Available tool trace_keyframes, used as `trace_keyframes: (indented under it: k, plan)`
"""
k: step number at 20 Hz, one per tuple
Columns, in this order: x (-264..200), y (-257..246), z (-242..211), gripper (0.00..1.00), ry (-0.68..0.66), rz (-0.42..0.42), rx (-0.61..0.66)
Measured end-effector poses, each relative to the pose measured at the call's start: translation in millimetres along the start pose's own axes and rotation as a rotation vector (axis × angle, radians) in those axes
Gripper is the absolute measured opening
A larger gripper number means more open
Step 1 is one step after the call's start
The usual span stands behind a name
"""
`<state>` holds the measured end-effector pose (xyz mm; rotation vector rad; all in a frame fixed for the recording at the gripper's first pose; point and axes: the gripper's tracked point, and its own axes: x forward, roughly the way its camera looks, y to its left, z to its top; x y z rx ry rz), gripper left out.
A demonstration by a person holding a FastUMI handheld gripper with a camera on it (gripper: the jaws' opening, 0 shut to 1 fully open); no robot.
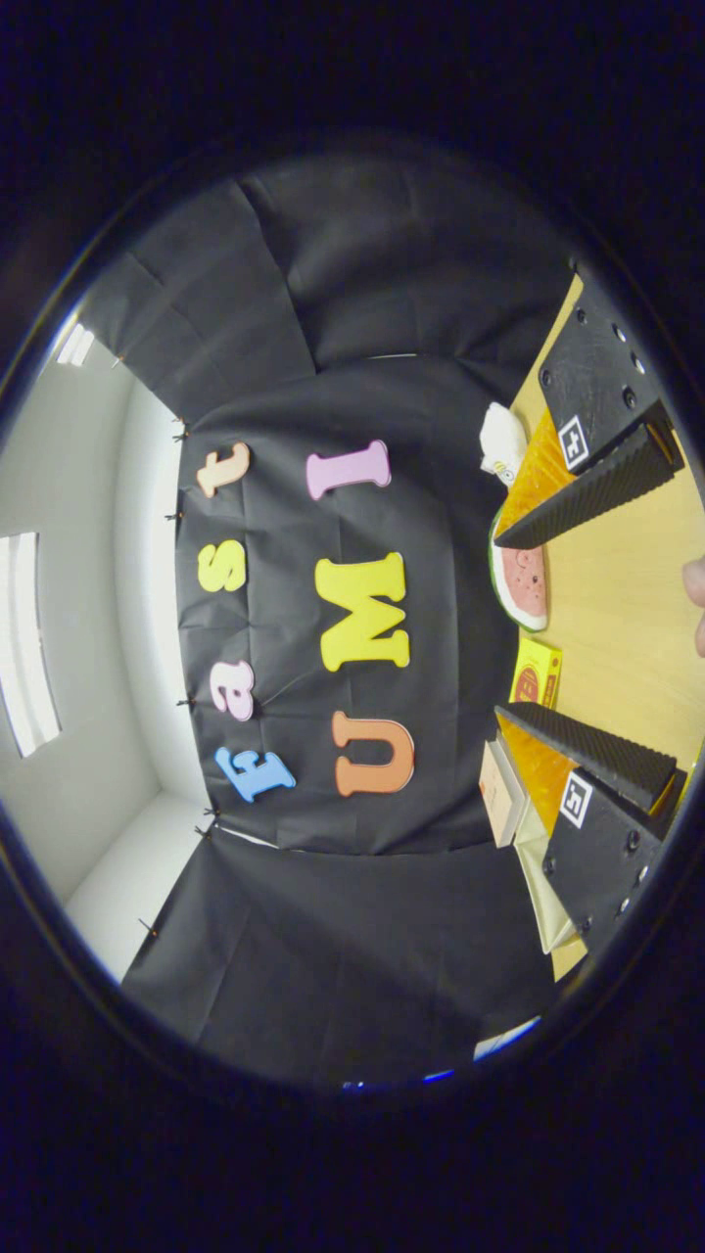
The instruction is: Open the storage box then place both shoes into the box .Put the left shoe in first, then the right shoe, with the right side of both shoes facing outward in a uniform manner.
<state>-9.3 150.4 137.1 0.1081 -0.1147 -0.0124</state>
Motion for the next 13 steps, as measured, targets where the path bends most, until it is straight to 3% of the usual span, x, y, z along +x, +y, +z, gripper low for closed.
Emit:
trace_keyframes:
  k: [13]
  plan:
    - [0.4,6.1,-13.0,0.95,0.026,0.0,-0.009]
